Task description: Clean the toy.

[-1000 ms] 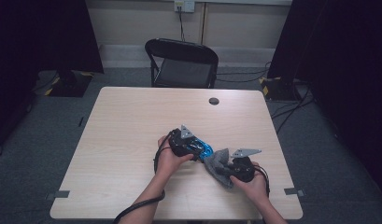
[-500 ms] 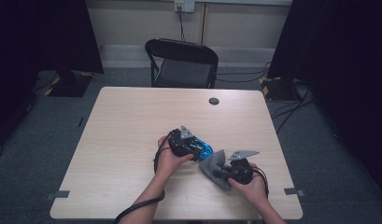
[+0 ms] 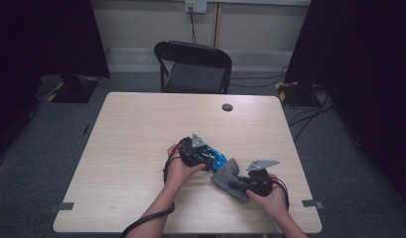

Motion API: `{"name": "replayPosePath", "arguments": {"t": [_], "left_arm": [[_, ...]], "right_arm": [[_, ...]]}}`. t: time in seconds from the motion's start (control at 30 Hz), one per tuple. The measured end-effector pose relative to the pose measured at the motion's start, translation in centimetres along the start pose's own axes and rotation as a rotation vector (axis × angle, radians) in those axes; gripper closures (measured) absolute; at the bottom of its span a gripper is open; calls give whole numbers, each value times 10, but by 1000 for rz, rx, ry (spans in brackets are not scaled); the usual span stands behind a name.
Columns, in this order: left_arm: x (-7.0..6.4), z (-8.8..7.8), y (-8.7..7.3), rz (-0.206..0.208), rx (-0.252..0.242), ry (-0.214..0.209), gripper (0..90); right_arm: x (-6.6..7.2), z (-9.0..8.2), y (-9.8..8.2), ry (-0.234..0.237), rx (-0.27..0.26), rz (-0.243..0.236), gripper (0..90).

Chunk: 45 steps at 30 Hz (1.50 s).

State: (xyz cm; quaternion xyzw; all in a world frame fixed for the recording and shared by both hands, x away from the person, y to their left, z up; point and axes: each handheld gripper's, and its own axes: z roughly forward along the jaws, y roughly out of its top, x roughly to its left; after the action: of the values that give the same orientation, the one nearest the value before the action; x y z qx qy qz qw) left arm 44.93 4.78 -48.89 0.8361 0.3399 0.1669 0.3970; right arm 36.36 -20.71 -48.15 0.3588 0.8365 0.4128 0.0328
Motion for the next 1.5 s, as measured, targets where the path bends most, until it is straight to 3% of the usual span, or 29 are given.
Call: {"name": "replayPosePath", "arguments": {"t": [0.27,0.53,0.77,1.03,1.3,1.5], "left_arm": [[0,0,-1,-2,-12,0,41],[0,0,-1,-2,-13,0,41],[0,0,-2,0,-13,-2,42],[0,0,-1,-1,-11,-6,41],[0,0,-1,1,-11,-7,41],[0,0,-1,2,-10,-6,41]], "right_arm": [[-7,-12,3,-9,-19,8,751],[-24,-29,8,-61,-48,33,752],[-36,-32,12,-122,-70,61,752],[-51,-26,20,-215,-74,100,752],[-57,-9,21,-240,-58,128,752],[-52,3,21,-238,-48,120,751]]}}
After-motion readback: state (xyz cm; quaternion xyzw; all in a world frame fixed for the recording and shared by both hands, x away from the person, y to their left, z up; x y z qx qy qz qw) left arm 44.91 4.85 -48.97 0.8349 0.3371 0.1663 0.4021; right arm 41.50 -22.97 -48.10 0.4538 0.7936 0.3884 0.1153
